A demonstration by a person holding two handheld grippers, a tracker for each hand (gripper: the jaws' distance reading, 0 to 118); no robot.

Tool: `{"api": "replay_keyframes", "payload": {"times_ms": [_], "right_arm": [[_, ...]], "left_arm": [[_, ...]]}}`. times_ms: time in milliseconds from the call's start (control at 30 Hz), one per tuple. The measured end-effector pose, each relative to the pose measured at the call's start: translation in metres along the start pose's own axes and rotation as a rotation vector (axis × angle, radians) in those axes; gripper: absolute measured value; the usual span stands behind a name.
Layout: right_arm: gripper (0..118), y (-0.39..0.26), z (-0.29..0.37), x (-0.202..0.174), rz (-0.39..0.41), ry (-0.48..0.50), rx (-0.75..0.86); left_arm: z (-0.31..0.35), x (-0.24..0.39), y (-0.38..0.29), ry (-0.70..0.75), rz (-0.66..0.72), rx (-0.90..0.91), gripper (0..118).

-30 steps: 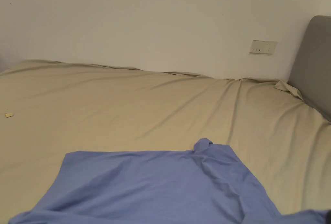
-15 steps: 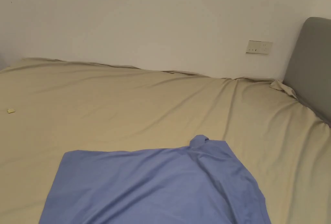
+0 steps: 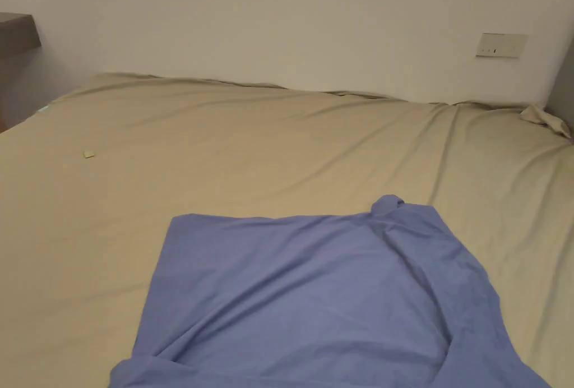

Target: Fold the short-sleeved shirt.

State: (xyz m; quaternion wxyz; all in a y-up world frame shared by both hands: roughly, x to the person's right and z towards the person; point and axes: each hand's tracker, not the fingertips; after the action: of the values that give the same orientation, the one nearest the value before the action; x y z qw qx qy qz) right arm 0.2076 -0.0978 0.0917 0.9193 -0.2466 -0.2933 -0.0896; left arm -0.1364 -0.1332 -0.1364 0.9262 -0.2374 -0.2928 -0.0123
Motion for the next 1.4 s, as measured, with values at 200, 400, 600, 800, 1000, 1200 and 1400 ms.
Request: {"api": "replay_keyframes", "payload": {"times_ms": [200, 400, 600, 800, 1000, 1200, 1400], "right_arm": [[3, 0.002, 0.003, 0.008, -0.007, 0.0, 0.026], [3, -0.003, 0.0, 0.036, 0.009, -0.018, 0.008], [4, -0.019, -0.019, 0.072, 0.007, -0.046, -0.122], [99, -0.029, -0.057, 0.095, 0.029, -0.004, -0.309], [40, -0.039, -0.074, 0.104, -0.094, -0.026, -0.357], [5, -0.03, -0.062, 0.088, -0.047, -0.034, -0.255], [5, 0.02, -0.041, 0.083, -0.096, 0.023, -0.108]], "left_arm": [[-0.02, -0.011, 0.014, 0.088, -0.084, -0.031, 28], [-0.077, -0.05, 0.024, 0.072, 0.018, -0.15, 100], [-0.123, -0.052, 0.016, 0.052, 0.049, -0.313, 90], [-0.109, -0.047, 0.009, 0.045, 0.072, -0.257, 7], [-0.095, -0.037, 0.015, 0.025, 0.007, -0.224, 6], [-0.09, -0.038, 0.025, 0.009, 0.051, -0.206, 5], [-0.081, -0.041, 0.049, -0.029, 0.103, -0.18, 4]]}}
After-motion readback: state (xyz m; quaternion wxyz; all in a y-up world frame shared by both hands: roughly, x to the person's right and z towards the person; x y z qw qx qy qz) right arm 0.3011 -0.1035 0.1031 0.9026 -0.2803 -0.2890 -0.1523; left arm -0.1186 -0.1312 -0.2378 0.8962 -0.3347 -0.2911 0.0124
